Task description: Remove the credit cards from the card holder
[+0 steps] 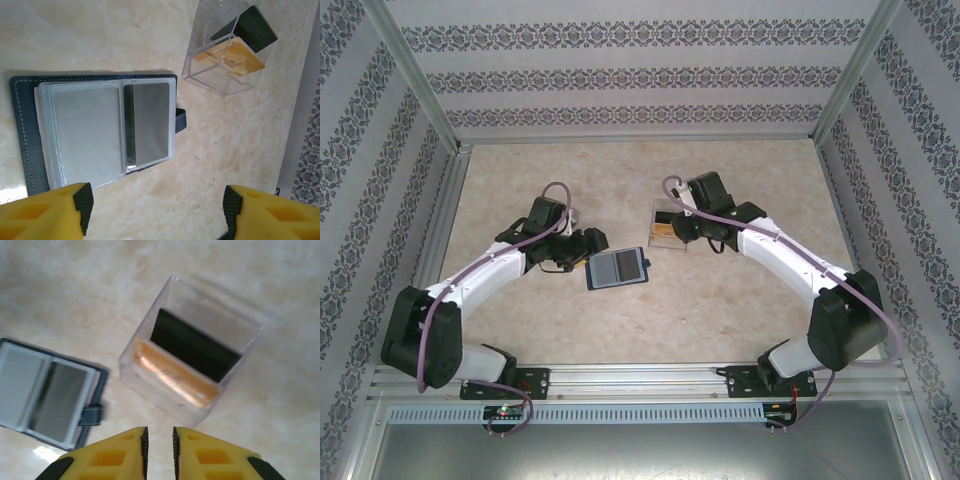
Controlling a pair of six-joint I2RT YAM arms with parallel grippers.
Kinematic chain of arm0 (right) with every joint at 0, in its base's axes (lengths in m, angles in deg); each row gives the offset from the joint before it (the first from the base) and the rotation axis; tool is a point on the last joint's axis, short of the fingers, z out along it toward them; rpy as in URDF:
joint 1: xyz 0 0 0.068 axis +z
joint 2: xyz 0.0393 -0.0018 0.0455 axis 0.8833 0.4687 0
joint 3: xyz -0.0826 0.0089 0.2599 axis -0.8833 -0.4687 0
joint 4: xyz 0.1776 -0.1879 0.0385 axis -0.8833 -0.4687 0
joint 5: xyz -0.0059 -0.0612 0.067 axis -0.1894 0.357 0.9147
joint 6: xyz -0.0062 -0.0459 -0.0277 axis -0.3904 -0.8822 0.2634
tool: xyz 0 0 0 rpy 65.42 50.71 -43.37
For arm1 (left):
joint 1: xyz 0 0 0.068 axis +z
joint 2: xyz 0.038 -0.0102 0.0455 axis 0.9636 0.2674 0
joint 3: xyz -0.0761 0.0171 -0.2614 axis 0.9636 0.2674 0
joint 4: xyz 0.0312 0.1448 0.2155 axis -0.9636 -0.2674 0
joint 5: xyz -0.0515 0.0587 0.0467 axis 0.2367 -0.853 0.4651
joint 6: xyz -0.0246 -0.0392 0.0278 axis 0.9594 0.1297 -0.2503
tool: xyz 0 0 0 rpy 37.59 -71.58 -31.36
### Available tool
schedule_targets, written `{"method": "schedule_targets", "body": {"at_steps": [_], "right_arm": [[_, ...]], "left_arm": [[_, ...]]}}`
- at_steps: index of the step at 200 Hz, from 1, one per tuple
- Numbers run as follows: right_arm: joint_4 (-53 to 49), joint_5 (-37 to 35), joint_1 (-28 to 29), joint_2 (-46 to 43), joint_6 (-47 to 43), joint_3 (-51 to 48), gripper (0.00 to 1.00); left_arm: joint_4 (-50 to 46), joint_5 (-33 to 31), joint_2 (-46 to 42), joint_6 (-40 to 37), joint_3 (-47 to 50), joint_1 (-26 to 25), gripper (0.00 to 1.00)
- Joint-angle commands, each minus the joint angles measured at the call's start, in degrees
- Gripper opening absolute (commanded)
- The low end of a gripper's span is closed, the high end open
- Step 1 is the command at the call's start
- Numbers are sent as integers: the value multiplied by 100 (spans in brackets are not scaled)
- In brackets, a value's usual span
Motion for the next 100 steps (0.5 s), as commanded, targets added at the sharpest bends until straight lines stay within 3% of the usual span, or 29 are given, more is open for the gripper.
{"method": "schedule_targets", "body": {"at_steps": [1, 44, 100], "right_arm": [[624, 623, 289, 60, 1118, -408, 22], [1117, 761, 745, 880, 1967, -624, 14], [1190, 874, 1049, 1826, 2132, -157, 4]], "left_arm": [[518, 145, 188, 224, 90, -169, 66], [833, 149, 651, 334, 23, -365, 57], [1196, 221, 1217, 528, -86, -574, 50]]}}
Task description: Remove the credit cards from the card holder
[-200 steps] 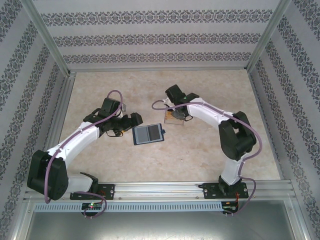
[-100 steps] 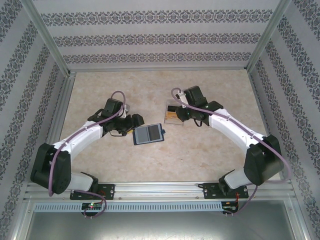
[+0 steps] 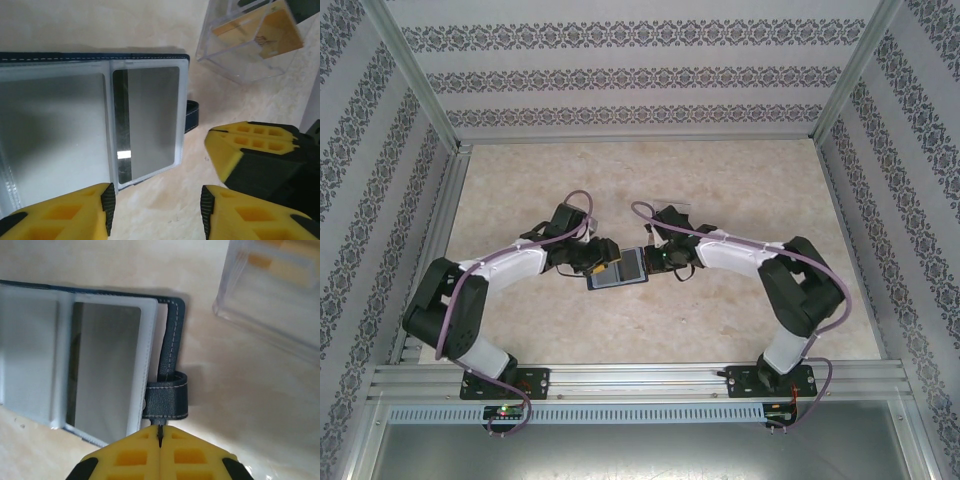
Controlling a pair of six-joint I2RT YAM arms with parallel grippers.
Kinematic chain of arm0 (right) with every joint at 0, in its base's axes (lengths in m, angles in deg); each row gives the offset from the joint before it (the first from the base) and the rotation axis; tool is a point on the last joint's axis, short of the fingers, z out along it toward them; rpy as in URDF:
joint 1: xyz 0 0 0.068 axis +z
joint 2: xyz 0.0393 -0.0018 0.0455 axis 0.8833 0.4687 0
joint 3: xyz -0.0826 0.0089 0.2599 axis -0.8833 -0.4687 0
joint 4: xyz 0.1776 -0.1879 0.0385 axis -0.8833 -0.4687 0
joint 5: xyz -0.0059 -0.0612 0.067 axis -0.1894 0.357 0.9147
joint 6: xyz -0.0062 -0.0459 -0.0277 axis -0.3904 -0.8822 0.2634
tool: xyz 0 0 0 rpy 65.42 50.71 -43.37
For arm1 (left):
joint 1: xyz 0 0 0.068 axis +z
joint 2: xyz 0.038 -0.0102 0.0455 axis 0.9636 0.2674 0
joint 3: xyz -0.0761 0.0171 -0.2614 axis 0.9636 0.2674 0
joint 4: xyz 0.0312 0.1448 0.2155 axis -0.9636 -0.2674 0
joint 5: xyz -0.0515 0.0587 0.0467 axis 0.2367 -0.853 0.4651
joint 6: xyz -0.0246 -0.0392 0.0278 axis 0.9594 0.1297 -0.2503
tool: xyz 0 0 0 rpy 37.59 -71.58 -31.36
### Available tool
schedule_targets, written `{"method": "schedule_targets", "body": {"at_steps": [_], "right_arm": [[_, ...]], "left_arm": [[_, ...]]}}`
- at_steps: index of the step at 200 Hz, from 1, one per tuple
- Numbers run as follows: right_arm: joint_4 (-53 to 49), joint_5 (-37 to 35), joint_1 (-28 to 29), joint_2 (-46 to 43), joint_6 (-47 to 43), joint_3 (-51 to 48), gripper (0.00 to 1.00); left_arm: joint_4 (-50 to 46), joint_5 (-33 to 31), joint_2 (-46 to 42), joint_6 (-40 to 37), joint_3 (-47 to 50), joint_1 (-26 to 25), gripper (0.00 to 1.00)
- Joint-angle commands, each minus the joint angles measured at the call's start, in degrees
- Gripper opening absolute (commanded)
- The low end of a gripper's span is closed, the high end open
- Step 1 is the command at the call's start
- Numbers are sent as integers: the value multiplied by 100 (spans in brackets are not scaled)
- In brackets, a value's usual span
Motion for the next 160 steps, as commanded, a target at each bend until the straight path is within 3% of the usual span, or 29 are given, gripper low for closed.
{"method": "schedule_targets", "body": {"at_steps": [1, 160], "right_arm": [[188, 159, 122, 234, 250, 310, 4], [-53, 66, 316, 737, 155, 703, 4]], "left_arm": [[386, 94, 196, 183, -115, -113, 50], [221, -104, 833, 242, -176, -155, 40]]}}
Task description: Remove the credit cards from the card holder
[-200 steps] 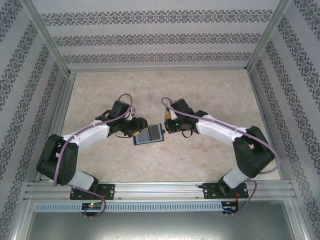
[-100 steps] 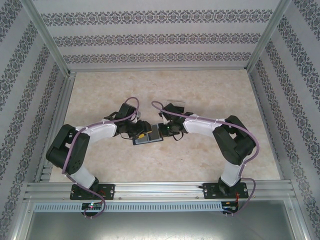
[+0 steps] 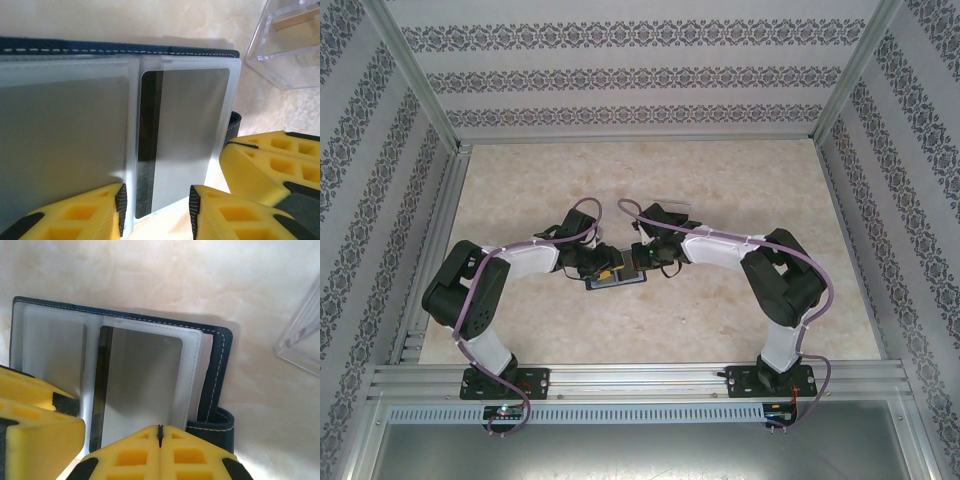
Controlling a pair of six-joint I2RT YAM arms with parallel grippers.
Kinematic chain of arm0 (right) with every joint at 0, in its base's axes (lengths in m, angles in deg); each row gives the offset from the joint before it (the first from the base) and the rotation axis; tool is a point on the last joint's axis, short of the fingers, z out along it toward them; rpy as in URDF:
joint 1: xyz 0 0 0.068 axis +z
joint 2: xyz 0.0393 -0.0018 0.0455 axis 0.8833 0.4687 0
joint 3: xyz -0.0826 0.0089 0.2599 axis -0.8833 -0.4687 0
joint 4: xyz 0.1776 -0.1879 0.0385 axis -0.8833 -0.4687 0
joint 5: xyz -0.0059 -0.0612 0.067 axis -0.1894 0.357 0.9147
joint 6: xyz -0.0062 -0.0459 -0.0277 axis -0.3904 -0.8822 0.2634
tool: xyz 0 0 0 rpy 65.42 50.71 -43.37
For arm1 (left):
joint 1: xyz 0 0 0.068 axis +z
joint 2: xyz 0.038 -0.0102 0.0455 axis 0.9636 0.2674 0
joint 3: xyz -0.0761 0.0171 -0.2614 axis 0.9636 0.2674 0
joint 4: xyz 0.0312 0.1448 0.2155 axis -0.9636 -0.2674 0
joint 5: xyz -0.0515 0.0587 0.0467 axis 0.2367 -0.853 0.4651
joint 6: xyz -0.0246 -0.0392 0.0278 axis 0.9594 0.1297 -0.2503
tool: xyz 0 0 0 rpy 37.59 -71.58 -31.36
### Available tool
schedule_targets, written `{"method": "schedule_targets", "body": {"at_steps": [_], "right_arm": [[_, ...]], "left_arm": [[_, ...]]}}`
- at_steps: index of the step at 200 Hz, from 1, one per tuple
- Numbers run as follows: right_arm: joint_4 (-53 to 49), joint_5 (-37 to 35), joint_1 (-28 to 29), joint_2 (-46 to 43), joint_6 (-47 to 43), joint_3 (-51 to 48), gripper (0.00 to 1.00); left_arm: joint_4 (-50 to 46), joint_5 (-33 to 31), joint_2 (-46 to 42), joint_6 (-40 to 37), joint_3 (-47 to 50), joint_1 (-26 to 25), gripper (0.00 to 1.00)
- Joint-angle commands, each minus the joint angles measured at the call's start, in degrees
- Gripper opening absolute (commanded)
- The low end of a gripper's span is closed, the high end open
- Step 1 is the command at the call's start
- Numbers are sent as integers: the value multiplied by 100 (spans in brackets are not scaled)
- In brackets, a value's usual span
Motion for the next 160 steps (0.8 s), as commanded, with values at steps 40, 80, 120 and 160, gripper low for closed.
{"method": "schedule_targets", "body": {"at_steps": [40, 80, 120, 160], "right_arm": [[-156, 130, 104, 363, 18, 122, 4], [-148, 157, 137, 371, 34, 125, 4], [-175, 150, 139, 388, 9, 152, 4], [-211, 140, 134, 412, 8, 184, 4]], "left_arm": [[-112, -83, 154, -8, -139, -60, 39], [-85, -38, 244, -2, -188, -59, 32], [-164, -85, 191, -53, -224, -53, 15], [-274, -178, 81, -103, -182, 0, 2]]}}
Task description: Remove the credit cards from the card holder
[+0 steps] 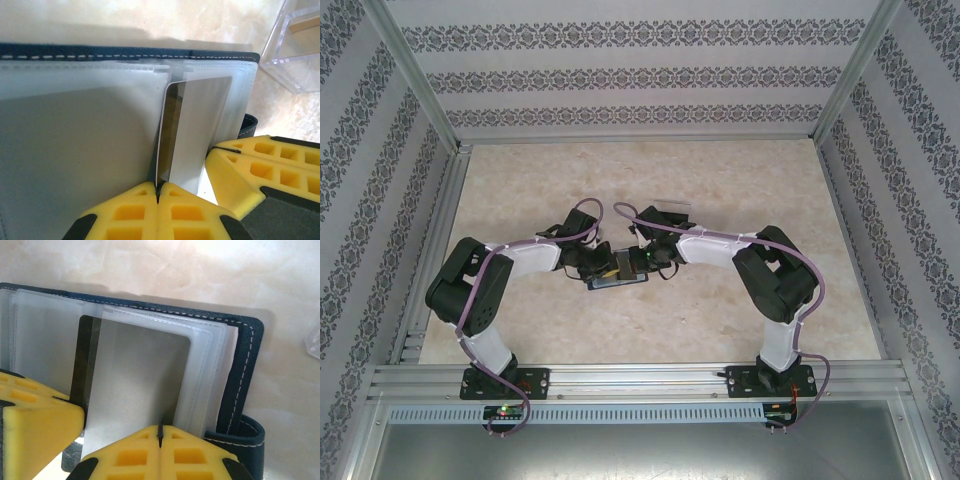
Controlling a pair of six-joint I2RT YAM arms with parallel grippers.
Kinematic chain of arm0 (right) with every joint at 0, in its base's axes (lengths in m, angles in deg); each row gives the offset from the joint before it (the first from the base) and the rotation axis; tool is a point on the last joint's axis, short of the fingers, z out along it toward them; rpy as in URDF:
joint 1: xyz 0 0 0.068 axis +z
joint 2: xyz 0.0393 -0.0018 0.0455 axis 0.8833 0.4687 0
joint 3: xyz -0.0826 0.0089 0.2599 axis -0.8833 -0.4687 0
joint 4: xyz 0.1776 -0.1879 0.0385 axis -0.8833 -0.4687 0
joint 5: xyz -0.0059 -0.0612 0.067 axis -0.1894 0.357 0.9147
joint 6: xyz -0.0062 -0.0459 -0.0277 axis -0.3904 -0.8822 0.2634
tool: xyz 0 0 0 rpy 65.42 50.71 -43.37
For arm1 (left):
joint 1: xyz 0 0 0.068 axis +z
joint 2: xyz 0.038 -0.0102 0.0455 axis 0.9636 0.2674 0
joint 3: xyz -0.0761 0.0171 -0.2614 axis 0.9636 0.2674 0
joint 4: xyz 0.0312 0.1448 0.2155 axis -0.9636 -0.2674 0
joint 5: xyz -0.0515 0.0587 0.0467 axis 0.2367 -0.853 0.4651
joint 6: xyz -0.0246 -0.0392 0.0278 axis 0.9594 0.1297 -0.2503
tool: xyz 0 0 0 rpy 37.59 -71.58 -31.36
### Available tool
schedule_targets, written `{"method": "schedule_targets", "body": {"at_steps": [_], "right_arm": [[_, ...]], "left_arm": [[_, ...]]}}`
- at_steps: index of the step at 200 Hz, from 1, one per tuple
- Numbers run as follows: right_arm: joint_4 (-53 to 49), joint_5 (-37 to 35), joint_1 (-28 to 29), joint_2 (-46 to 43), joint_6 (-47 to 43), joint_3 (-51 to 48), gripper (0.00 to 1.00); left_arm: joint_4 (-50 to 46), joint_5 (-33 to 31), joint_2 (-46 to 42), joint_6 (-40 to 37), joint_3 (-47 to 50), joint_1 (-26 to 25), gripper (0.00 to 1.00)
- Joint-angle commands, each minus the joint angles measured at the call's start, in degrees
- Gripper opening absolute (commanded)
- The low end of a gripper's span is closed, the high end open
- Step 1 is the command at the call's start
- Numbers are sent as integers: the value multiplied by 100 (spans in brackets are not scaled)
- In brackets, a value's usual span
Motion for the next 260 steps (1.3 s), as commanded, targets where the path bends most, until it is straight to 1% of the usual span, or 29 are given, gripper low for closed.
{"method": "schedule_targets", "body": {"at_steps": [1, 15, 21, 87, 134, 151, 178, 191, 209, 229, 245, 250, 251, 252, 253, 260], "right_arm": [[-194, 40, 68, 177, 12, 105, 4], [-205, 28, 64, 179, 7, 87, 4], [-208, 19, 61, 177, 10, 86, 4], [-150, 34, 18, 132, 78, 70, 4], [79, 151, -32, -174, 451, 122, 7], [110, 67, -32, -402, 515, 124, 10], [82, -158, -52, -882, 546, 157, 18], [186, -121, -105, -1094, 604, 118, 22], [436, -191, -206, -1446, 838, -28, 30], [691, -44, -405, -1715, 1111, -176, 36], [1078, 154, -569, -1942, 1352, -427, 41], [1224, 199, -612, -2013, 1428, -520, 46], [1243, 210, -621, -2028, 1437, -532, 48], [1262, 216, -630, -2044, 1451, -547, 52], [1262, 216, -630, -2044, 1451, -547, 52], [1384, 259, -678, -2146, 1522, -641, 76]], "left_arm": [[-185, -144, -80, -78, -87, -1, 2], [-255, -180, -201, -125, -15, 76, 2], [-295, -197, -263, -170, 24, 124, 0], [-679, -292, -1023, -500, 493, 637, 0], [-759, -303, -1334, -487, 530, 716, 0], [-899, -326, -1491, -534, 466, 728, 0], [-921, -218, -1880, -586, 395, 731, 0], [-891, -134, -2063, -618, 347, 738, 0], [-865, -2, -2226, -676, 257, 738, 0], [-827, 117, -2301, -683, 172, 738, 0], [-755, 198, -2339, -653, 138, 736, 0], [-722, 216, -2362, -648, 135, 739, 0], [-718, 221, -2363, -643, 132, 739, 0], [-712, 224, -2363, -640, 135, 739, 0], [-704, 226, -2363, -639, 141, 739, 0], [-669, 244, -2392, -634, 146, 733, 0]]}}
